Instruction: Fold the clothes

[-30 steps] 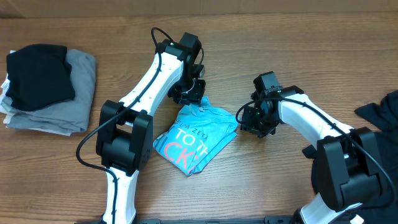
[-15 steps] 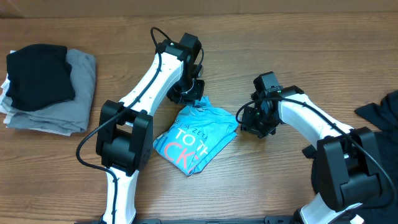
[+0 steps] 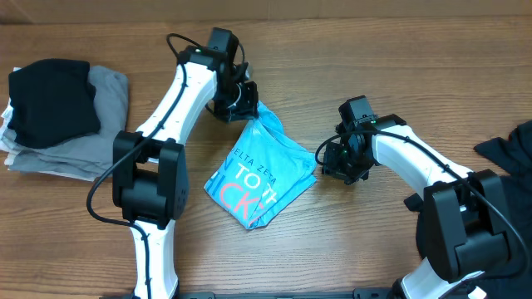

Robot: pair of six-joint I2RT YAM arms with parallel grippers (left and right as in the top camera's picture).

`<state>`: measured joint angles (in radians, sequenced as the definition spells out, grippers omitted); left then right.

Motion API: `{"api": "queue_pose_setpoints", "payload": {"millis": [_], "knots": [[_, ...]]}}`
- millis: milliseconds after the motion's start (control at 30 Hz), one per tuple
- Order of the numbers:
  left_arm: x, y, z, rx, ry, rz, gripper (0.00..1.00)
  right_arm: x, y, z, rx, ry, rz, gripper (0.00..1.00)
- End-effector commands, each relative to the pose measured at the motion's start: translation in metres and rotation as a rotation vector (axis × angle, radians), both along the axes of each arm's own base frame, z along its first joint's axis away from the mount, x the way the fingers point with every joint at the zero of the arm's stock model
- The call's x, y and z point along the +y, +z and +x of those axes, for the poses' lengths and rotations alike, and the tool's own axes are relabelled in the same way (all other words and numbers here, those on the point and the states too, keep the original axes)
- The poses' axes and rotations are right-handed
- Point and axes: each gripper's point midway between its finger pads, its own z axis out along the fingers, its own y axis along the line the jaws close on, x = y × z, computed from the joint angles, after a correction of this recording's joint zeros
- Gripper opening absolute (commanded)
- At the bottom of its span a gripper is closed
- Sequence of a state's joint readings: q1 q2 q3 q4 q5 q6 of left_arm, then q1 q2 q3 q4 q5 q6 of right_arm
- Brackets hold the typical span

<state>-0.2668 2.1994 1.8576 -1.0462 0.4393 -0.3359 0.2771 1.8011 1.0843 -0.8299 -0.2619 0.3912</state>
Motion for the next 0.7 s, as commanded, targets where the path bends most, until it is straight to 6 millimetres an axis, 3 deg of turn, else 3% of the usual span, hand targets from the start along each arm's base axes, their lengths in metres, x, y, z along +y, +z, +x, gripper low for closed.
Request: {"api": "queue_pose_setpoints", "payload": {"millis": [0, 100, 333, 433, 533, 667], "knots": [[-0.018, 0.002, -0.009, 0.047, 0.012, -0.043, 0.51, 0.002, 0.003, 0.003, -0.015, 0.009, 0.005, 0.34], [-0.014, -0.004, -0.02, 0.065, -0.019, 0.016, 0.69, 0.002, 0.003, 0.003, -0.013, 0.009, 0.005, 0.34], [0.032, -0.02, -0.03, 0.078, -0.015, 0.298, 0.72, 0.007, 0.005, -0.011, 0.046, 0.012, 0.04, 0.34], [0.042, -0.023, -0.032, 0.066, -0.064, 0.35, 0.79, 0.033, 0.019, -0.038, 0.181, 0.015, 0.214, 0.34], [0.045, -0.027, -0.034, 0.071, -0.08, 0.356, 0.83, 0.054, 0.029, -0.053, 0.238, 0.039, 0.306, 0.34], [0.048, -0.036, -0.044, 0.106, -0.086, 0.365, 0.83, 0.074, 0.028, -0.046, 0.162, 0.112, 0.326, 0.4]]}}
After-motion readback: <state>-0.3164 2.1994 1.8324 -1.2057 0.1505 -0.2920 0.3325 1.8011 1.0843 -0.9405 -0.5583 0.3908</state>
